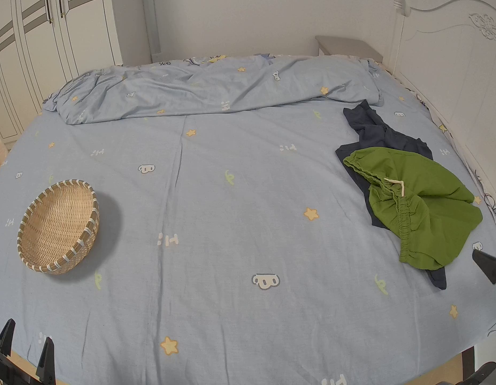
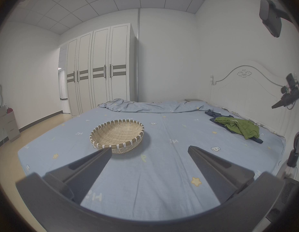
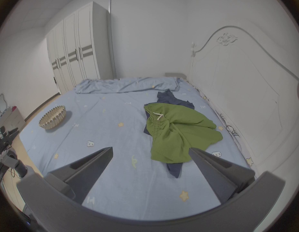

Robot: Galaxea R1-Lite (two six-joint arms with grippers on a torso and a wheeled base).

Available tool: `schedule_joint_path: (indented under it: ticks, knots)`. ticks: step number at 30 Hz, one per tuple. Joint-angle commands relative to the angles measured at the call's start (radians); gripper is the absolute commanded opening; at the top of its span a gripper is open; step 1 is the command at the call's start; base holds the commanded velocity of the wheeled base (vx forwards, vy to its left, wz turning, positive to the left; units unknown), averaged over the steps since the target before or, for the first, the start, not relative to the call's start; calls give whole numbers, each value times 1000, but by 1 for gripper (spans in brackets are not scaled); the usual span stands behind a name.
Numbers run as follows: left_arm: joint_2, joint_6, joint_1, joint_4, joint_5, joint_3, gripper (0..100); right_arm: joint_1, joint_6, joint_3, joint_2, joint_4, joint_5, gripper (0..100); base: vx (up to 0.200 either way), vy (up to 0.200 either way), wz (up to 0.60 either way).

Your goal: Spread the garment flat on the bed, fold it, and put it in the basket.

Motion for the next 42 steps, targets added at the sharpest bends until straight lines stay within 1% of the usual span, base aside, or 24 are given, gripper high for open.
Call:
schedule_joint_path:
  ticks: [1,2,3,4,6,9,10,11,13,17,23,26,32,42]
  knots:
    - [-16,0,1,0,0,18,100,115,-27,-224,607,-152,-208,100,0,0,0]
    - [-16,0,1,0,0,18,100,115,-27,-224,607,-152,-208,100,0,0,0]
    - [-16,0,1,0,0,18,100,164,-29,-224,694,-234,-278,100,0,0,0]
    - [-16,0,1,0,1,16,100,172,-29,-226,711,-248,-290,100,0,0,0]
    - [-16,0,1,0,0,18,100,198,-29,-238,795,-318,-347,100,0,0,0]
    - [-16,0,1,0,1,18,100,203,-37,-284,915,-410,-419,100,0,0,0]
    - [-16,0,1,0,1,18,100,203,-37,-284,915,-410,-419,100,0,0,0]
    - [-16,0,1,0,1,18,100,201,-47,-330,1007,-488,-487,100,0,0,0]
    - [-16,0,0,0,1,18,100,200,-60,-353,1064,-528,-511,100,0,0,0]
    - [-16,0,1,0,1,18,100,203,-81,-376,1128,-582,-519,100,0,0,0]
    - [-16,0,0,0,0,18,100,193,-81,-415,1162,-583,-524,100,0,0,0]
    - [-16,0,1,0,0,18,100,170,-90,-450,1176,-583,-531,100,0,0,0]
    - [-16,0,0,0,0,18,100,153,-103,-482,1211,-583,-533,100,0,0,0]
    - [-16,0,1,0,1,18,100,141,-112,-525,1262,-583,-533,100,0,0,0]
